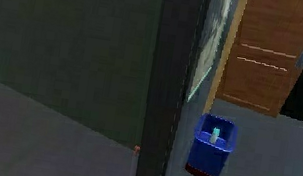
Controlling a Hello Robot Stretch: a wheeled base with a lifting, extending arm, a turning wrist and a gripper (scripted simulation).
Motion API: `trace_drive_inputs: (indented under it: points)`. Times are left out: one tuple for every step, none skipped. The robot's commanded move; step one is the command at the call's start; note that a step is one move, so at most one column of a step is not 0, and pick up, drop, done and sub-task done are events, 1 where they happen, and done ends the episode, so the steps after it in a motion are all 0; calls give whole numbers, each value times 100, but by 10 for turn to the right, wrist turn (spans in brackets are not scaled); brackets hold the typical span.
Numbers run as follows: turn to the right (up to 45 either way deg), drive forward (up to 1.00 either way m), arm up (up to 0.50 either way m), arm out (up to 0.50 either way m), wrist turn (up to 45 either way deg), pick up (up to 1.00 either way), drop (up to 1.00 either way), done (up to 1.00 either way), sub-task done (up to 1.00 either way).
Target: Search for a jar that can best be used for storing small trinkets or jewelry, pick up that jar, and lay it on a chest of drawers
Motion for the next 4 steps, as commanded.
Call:
trace_drive_inputs:
  points:
    - [-450,0,0,0,0,0,0,0,0]
    - [-210,0,0,0,0,0,0,0,0]
    - [0,100,0,0,0,0,0,0,0]
    - [0,100,0,0,0,0,0,0,0]
